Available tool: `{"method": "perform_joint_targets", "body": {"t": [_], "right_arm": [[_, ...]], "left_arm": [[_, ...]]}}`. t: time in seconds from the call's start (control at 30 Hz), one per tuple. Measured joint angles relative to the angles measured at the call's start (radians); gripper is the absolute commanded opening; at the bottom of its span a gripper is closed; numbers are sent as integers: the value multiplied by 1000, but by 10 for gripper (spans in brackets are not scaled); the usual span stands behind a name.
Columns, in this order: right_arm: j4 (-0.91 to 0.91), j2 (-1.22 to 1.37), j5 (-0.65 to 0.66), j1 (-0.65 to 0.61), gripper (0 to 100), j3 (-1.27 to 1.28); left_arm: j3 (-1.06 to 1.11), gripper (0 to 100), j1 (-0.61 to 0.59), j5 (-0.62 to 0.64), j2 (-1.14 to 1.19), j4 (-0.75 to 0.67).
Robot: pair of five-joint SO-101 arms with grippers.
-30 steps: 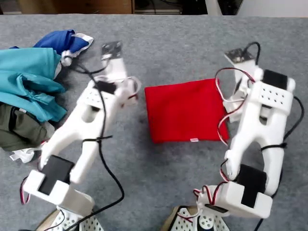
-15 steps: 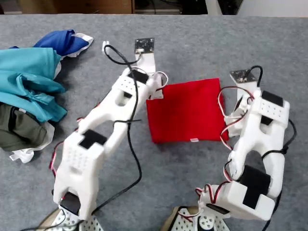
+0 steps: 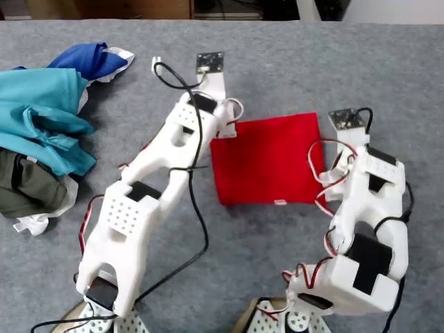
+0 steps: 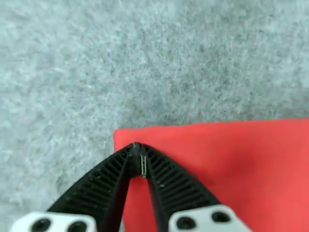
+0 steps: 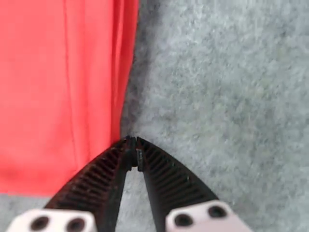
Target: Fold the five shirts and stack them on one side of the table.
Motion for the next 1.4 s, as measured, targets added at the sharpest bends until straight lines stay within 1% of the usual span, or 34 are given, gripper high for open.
{"method": "perform_joint_targets", "body": {"t": [0.17, 0.27, 0.37, 0.47, 0.53, 0.6, 0.7, 0.83, 0.93, 1.0, 1.13, 1.2, 1.4], "right_arm": [[127, -117, 0, 0, 9, -55], [233, -167, 0, 0, 19, -141], [334, -166, 0, -11, 104, -249], [394, -95, 0, -61, 217, -354], [408, -11, 0, -100, 267, -422], [417, 86, 0, -127, 277, -494], [431, 241, -31, -157, 277, -608], [453, 423, -58, -163, 277, -766], [479, 532, -74, -172, 277, -870], [494, 589, -78, -184, 256, -925], [543, 629, -104, -207, 163, -996], [569, 635, -115, -219, 133, -1025], [654, 635, -137, -236, 161, -1102]], "left_arm": [[-166, 29, -23, 0, 0, 187], [-295, 94, -52, -17, 0, 319], [-423, 111, -66, -115, 0, 463], [-575, 111, -80, -155, 0, 594], [-675, 111, -100, -184, 0, 671], [-709, 111, -133, -203, -2, 692], [-697, 112, -206, -204, -5, 701], [-568, 111, -290, -229, -100, 701], [-451, 111, -327, -250, -167, 701], [-390, 111, -348, -255, -198, 701], [-331, 111, -382, -255, -227, 701], [-328, 111, -391, -255, -227, 701], [-328, 111, -399, -255, -227, 701]]}}
